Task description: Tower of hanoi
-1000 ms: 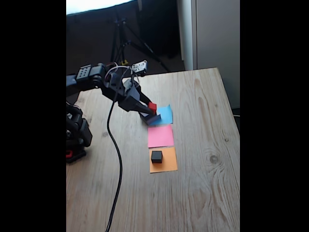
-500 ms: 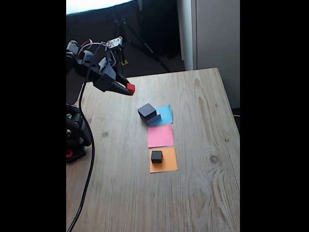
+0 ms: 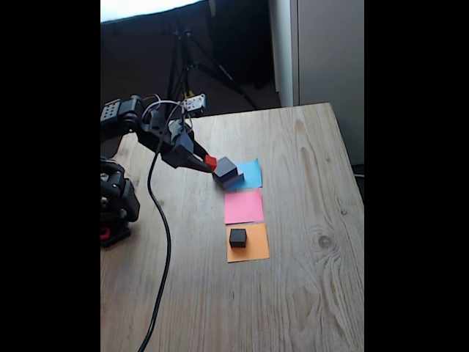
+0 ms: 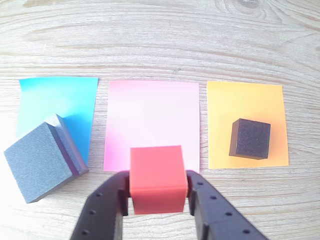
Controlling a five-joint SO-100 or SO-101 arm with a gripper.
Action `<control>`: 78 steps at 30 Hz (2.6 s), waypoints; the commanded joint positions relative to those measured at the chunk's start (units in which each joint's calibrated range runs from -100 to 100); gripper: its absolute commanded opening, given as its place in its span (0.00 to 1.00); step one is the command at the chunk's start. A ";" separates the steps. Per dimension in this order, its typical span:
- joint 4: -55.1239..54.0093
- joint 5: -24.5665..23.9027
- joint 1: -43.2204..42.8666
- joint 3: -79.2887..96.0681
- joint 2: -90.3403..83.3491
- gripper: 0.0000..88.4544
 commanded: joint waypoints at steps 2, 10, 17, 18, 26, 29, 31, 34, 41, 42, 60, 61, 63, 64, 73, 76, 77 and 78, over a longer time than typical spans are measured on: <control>-18.53 3.32 2.28 15.65 -3.77 0.03; -38.68 5.00 2.78 30.56 0.32 0.03; -58.35 1.99 1.61 35.56 11.14 0.03; -60.21 1.99 1.53 35.74 12.58 0.03; -77.94 3.82 0.53 38.11 23.94 0.03; -83.85 4.33 0.36 38.20 28.40 0.03; -87.49 4.66 0.36 38.01 31.43 0.03; -92.75 4.83 0.36 37.83 35.44 0.03; -101.81 5.16 0.69 37.29 42.78 0.03; -103.11 4.66 0.69 37.01 43.92 0.03; -112.18 7.84 1.19 32.92 56.49 0.06; -112.26 7.84 1.19 32.83 56.56 0.07; -112.26 8.01 1.19 32.83 56.79 0.08; -112.26 8.34 1.19 32.83 56.94 0.09; -113.07 8.51 1.36 32.83 57.77 0.13; -113.23 8.51 1.36 32.92 57.85 0.15; -113.31 8.51 1.36 33.01 57.85 0.16; -113.31 8.51 1.36 33.20 57.62 0.17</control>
